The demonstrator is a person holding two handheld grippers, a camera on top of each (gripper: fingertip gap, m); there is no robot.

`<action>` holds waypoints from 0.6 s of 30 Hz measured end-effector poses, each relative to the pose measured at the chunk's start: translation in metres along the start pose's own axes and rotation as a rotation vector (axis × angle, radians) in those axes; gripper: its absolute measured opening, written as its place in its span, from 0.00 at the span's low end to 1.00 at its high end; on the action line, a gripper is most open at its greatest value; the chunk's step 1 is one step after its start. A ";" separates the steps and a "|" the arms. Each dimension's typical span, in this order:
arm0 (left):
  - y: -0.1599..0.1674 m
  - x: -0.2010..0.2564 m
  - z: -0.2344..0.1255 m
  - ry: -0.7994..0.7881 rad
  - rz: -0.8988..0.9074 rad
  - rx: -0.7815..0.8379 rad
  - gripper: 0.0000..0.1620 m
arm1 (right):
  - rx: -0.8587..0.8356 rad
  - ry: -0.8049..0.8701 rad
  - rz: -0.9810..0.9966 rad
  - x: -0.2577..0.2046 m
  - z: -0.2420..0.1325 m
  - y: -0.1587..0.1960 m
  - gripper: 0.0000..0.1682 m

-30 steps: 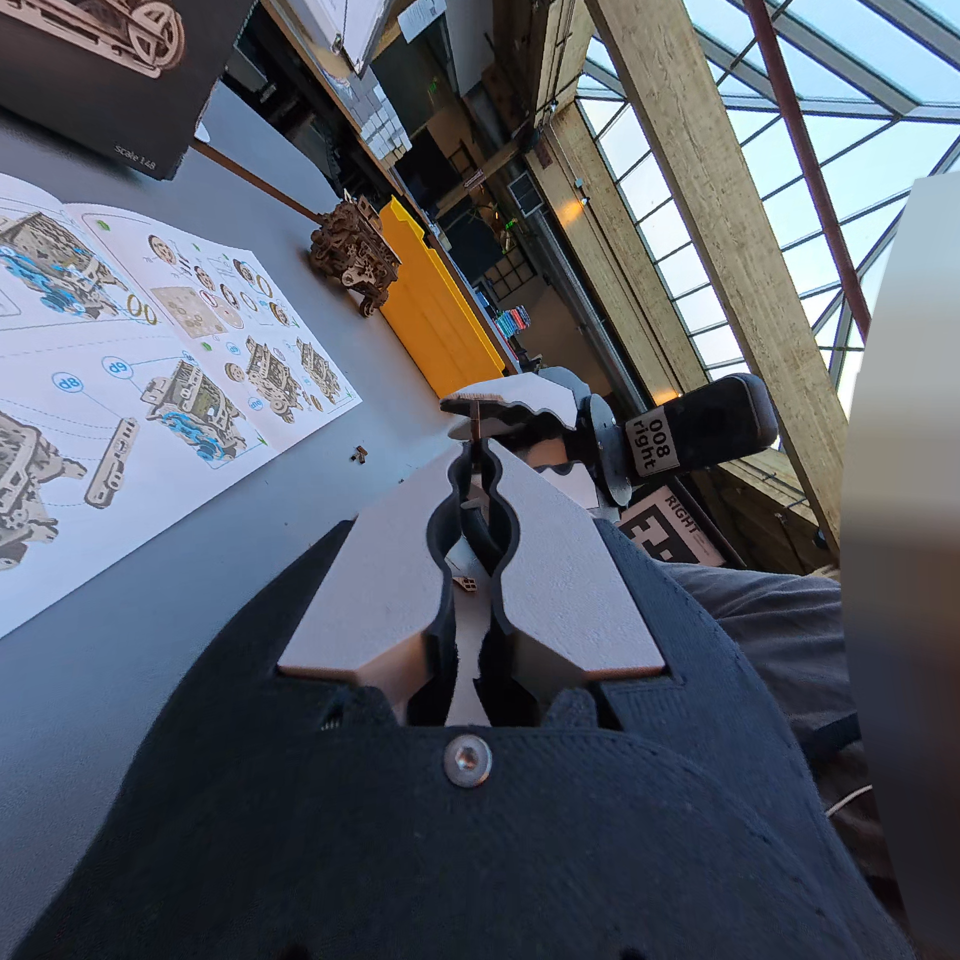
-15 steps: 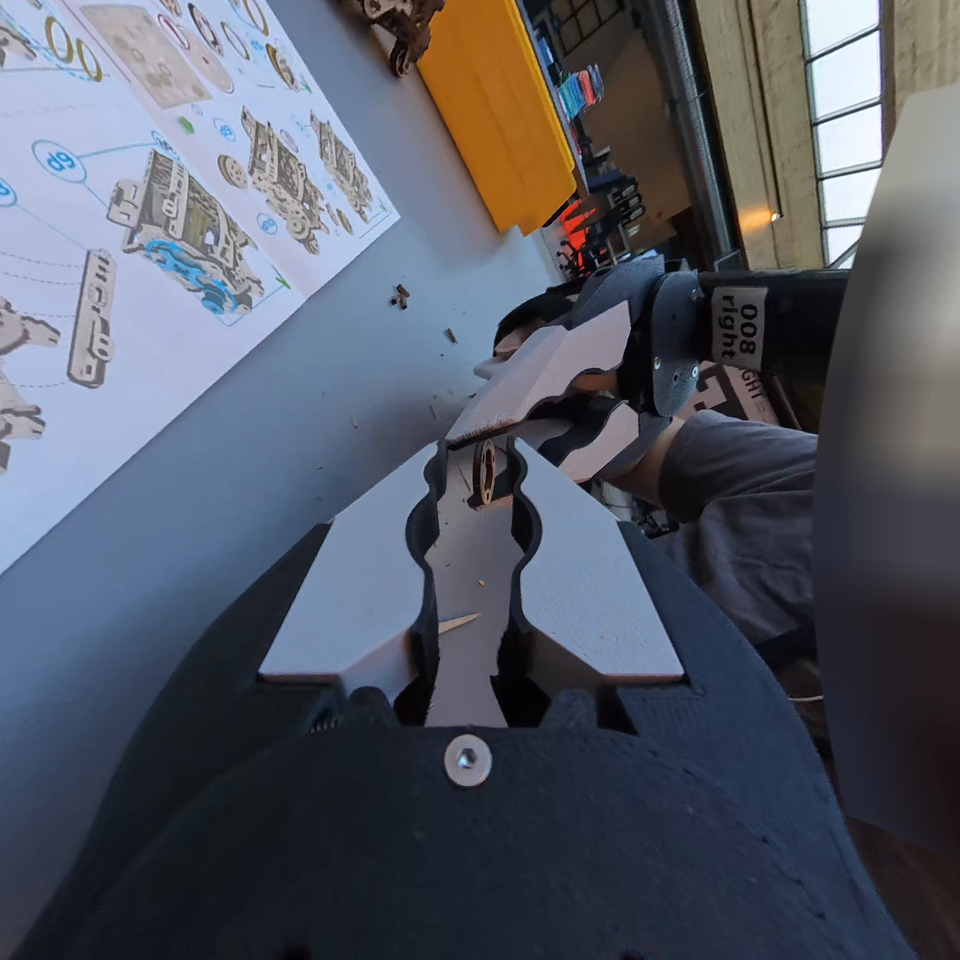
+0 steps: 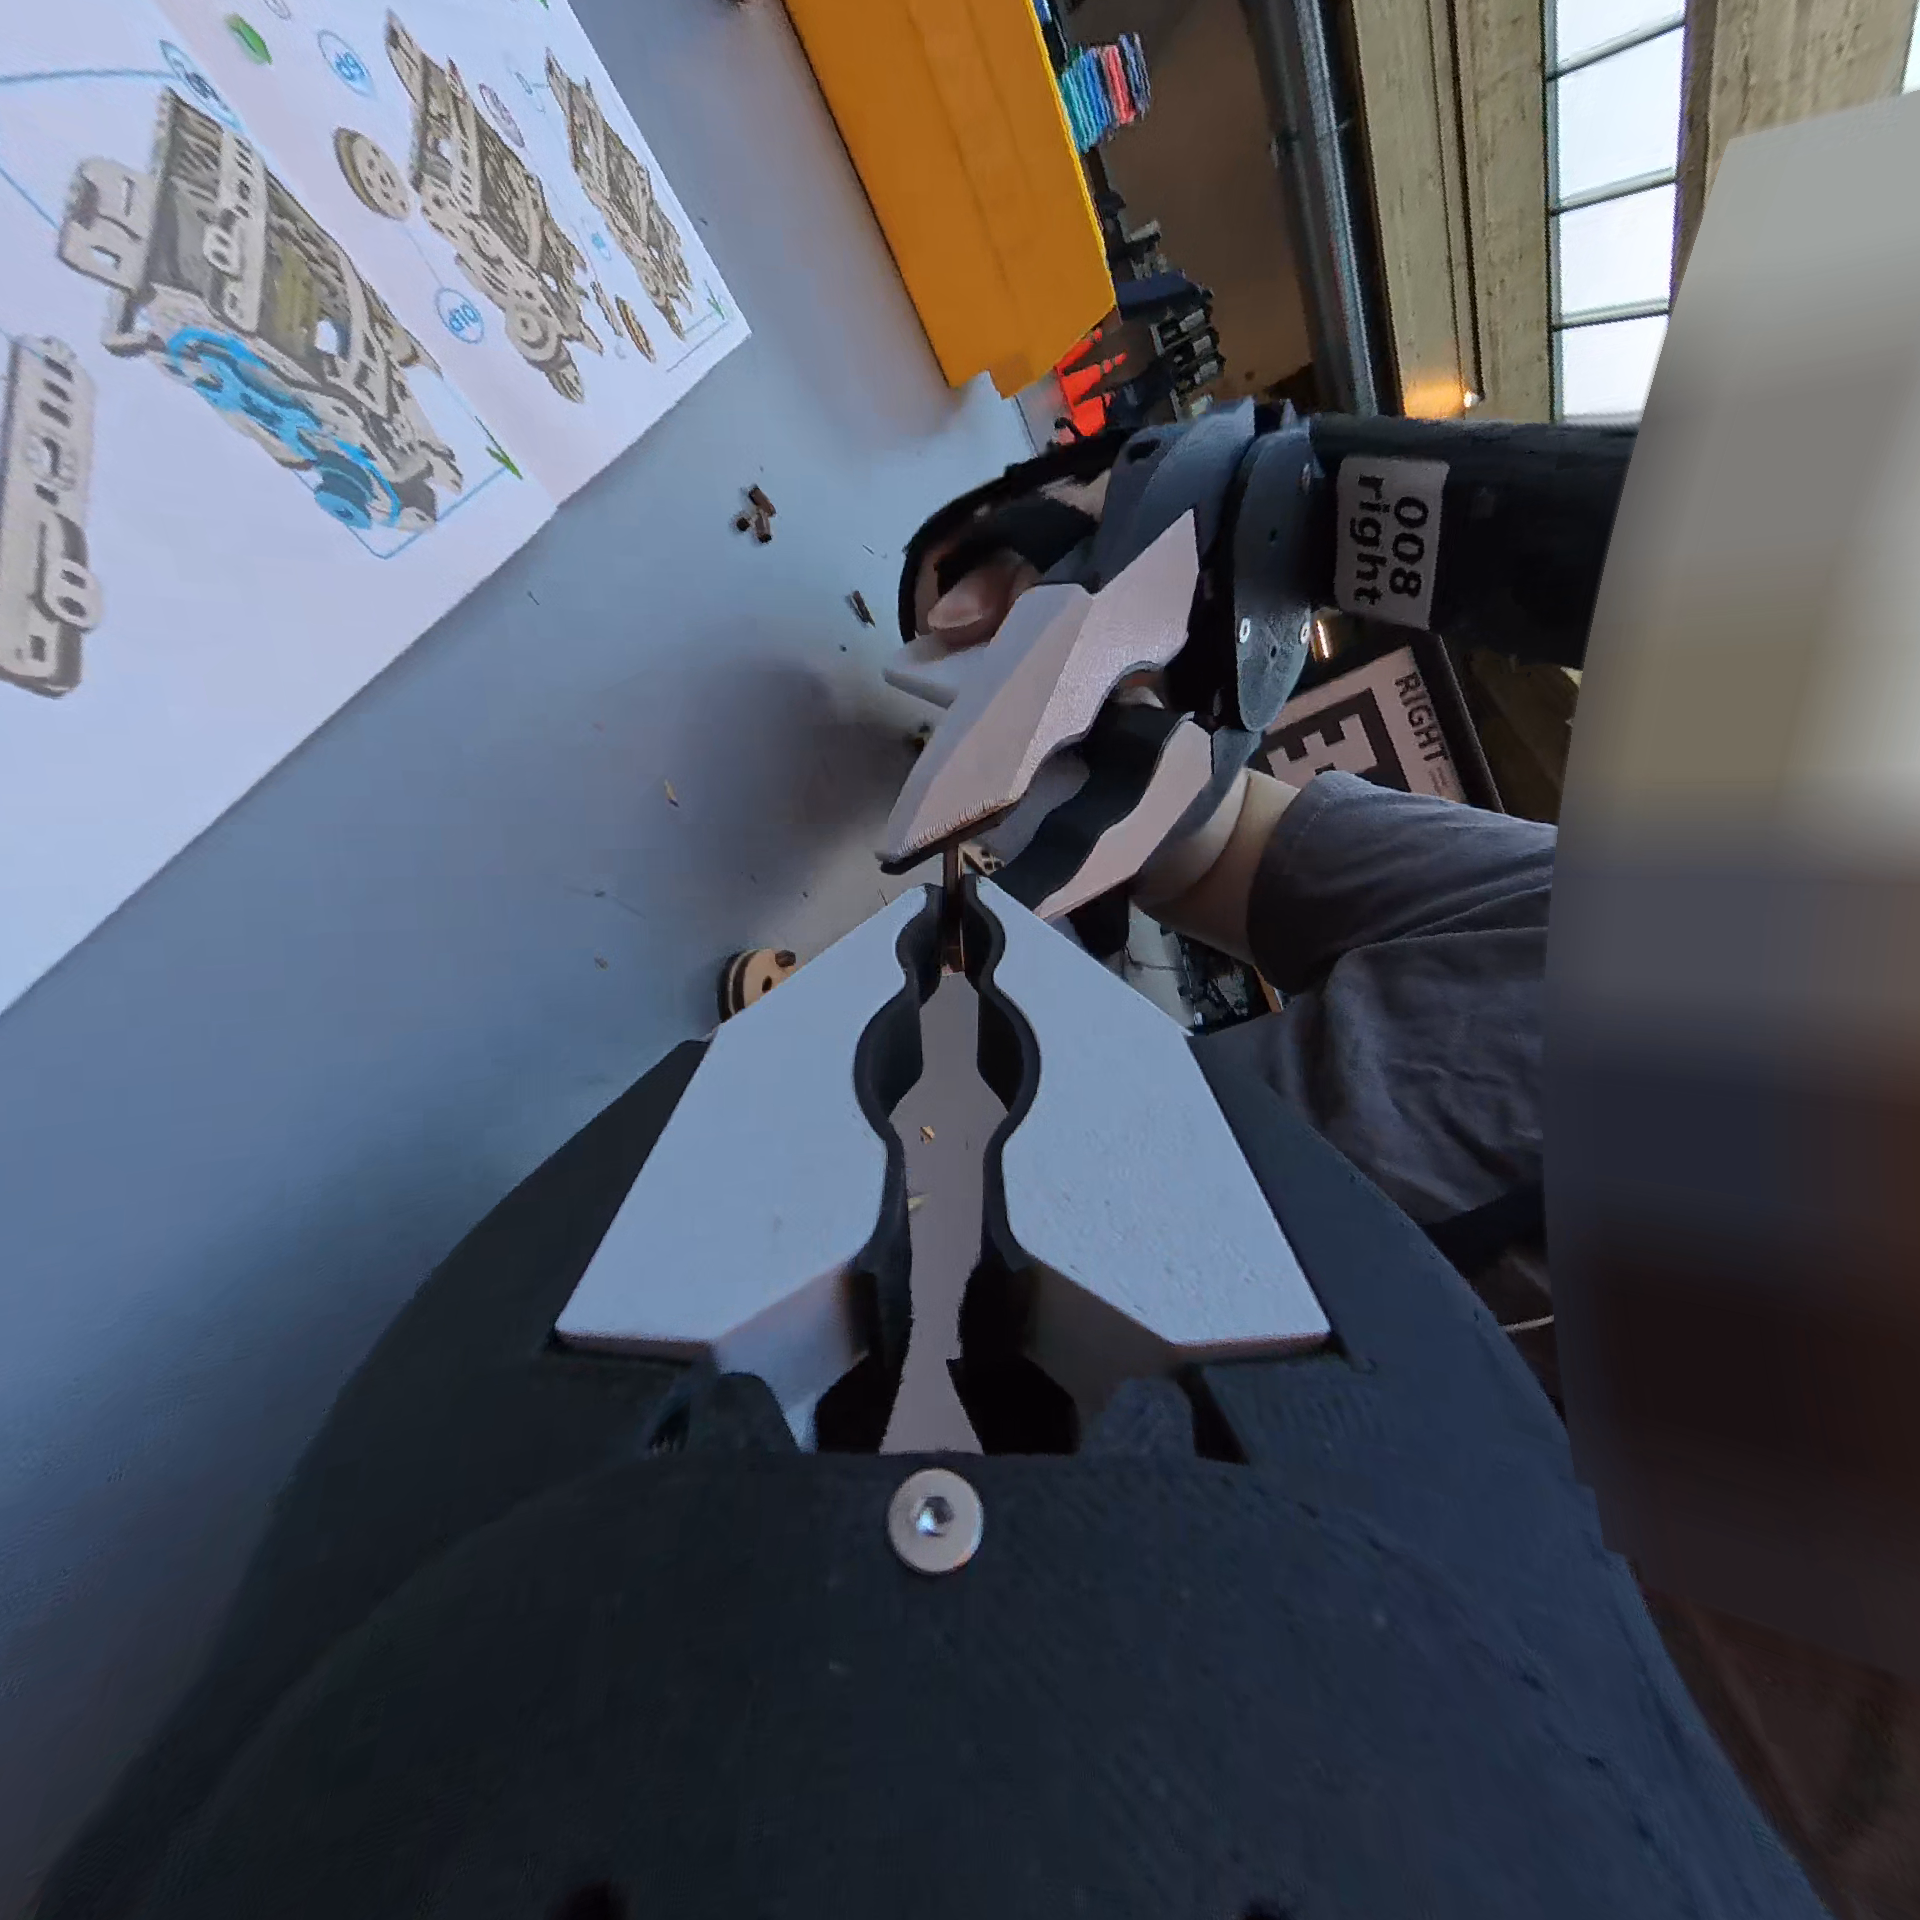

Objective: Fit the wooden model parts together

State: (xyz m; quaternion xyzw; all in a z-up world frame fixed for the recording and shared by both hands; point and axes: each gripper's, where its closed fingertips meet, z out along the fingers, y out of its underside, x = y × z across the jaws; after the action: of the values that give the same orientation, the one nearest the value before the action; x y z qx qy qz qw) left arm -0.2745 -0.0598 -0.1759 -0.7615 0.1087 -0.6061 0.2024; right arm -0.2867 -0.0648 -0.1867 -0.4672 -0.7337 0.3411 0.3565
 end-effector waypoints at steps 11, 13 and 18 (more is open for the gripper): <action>-0.023 -0.008 -0.012 0.011 -0.133 0.201 0.00 | 0.013 0.276 0.089 0.029 -0.008 -0.019 0.22; -0.024 -0.006 -0.013 0.025 -0.139 0.210 0.00 | -0.012 0.283 0.091 0.029 -0.006 -0.016 0.20; -0.025 -0.007 -0.013 0.025 -0.148 0.217 0.00 | -0.027 0.268 0.090 0.027 -0.002 -0.013 0.17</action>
State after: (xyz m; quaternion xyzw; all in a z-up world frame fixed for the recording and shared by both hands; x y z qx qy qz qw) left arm -0.2910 -0.0372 -0.1688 -0.7334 -0.0115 -0.6371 0.2370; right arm -0.2990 -0.0436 -0.1691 -0.5458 -0.6623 0.2814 0.4293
